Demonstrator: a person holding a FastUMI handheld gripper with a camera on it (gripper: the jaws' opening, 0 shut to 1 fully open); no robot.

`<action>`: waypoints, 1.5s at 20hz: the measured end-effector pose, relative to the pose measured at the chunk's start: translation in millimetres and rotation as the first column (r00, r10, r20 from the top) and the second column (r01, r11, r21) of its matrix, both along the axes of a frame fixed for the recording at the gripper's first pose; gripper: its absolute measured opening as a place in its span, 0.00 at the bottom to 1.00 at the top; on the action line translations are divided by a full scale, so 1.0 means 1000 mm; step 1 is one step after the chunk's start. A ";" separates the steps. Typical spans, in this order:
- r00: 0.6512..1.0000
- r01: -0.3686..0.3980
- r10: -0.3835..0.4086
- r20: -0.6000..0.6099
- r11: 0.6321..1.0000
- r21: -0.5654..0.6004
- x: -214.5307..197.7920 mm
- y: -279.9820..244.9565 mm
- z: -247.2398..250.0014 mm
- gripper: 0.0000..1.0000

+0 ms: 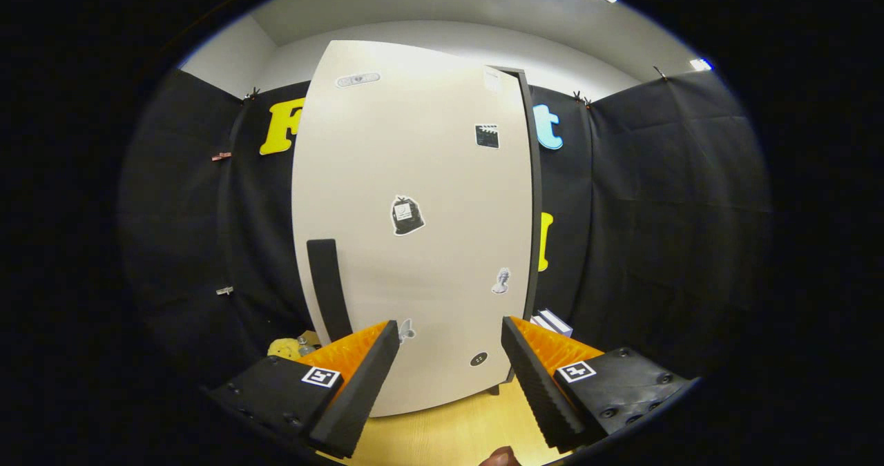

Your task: Open the shoe cabinet door, grab the shoes and put them into the shoe cabinet, then close the shoe cabinet door.

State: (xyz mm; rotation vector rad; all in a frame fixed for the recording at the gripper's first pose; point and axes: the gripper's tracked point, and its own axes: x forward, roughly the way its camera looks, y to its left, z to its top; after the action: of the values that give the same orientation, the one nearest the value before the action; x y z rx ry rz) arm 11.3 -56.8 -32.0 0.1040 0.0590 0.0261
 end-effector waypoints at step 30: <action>0.997 0.060 -0.058 0.046 0.998 -0.035 0.025 -0.024 0.002 0.98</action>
State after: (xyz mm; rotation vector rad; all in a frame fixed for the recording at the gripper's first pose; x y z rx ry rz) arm 36.6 -81.0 -30.1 0.0685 0.0117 -0.0313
